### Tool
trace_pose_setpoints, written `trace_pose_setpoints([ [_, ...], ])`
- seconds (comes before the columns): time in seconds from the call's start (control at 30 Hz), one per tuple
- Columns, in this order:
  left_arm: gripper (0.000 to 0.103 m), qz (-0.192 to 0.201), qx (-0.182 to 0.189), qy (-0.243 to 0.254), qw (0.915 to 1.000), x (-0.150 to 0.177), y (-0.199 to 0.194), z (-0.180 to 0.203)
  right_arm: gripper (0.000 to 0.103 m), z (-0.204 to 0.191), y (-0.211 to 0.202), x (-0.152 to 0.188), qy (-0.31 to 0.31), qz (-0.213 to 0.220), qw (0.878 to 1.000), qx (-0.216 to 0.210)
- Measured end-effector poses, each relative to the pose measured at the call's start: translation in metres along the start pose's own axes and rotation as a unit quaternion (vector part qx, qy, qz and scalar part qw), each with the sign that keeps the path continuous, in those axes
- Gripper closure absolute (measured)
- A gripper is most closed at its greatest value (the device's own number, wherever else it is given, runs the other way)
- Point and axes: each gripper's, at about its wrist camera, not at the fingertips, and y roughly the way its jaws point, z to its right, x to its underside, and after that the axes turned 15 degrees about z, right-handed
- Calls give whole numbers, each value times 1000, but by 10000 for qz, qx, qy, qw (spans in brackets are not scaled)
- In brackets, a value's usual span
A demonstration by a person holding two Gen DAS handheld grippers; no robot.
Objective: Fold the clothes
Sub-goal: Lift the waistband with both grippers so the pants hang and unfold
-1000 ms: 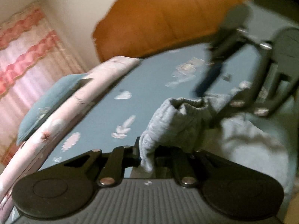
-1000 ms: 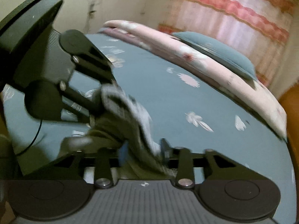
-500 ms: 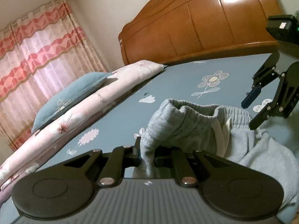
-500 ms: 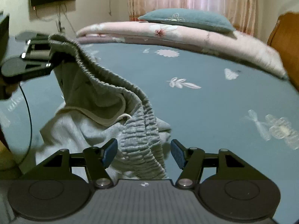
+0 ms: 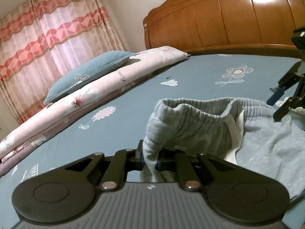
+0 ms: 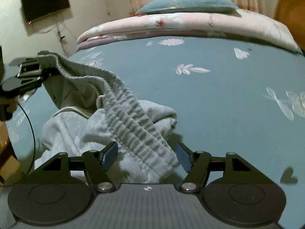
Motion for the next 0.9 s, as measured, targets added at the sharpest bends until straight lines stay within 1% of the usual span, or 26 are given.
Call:
trace_pose_setpoints([
  [0.13, 93, -17, 1, -81, 10000, 2, 5, -3, 31, 12, -10, 10, 559, 1, 9984, 72],
  [0.2, 93, -26, 16, -33, 10000, 2, 5, -2, 31, 15, -13, 11, 691, 34, 9976, 60],
  [0.3, 93, -38, 19, -7, 10000, 2, 6, -1, 31, 10, -11, -3, 225, 123, 9997, 56],
  [0.37, 93, -50, 27, -30, 10000, 2, 7, -3, 29, 5, -5, -19, -136, 173, 9995, -207],
  [0.43, 93, -64, 38, -62, 10000, 3, 8, -3, 22, 2, 8, -34, -436, 139, 9971, -602],
  [0.57, 93, -106, 62, -102, 9999, 3, 9, -6, 22, 5, 44, -52, -472, -124, 9890, -1396],
  [0.63, 93, -130, 63, -119, 9998, 4, 10, -8, 22, 6, 59, -52, -429, -329, 9853, -1620],
  [0.77, 93, -193, 11, -164, 9997, 6, 15, -12, 22, -2, 65, -46, -507, -734, 9748, -2044],
  [0.9, 92, -228, -30, -272, 9994, 7, 26, -15, 22, -18, 53, -42, -904, -884, 9712, -2021],
])
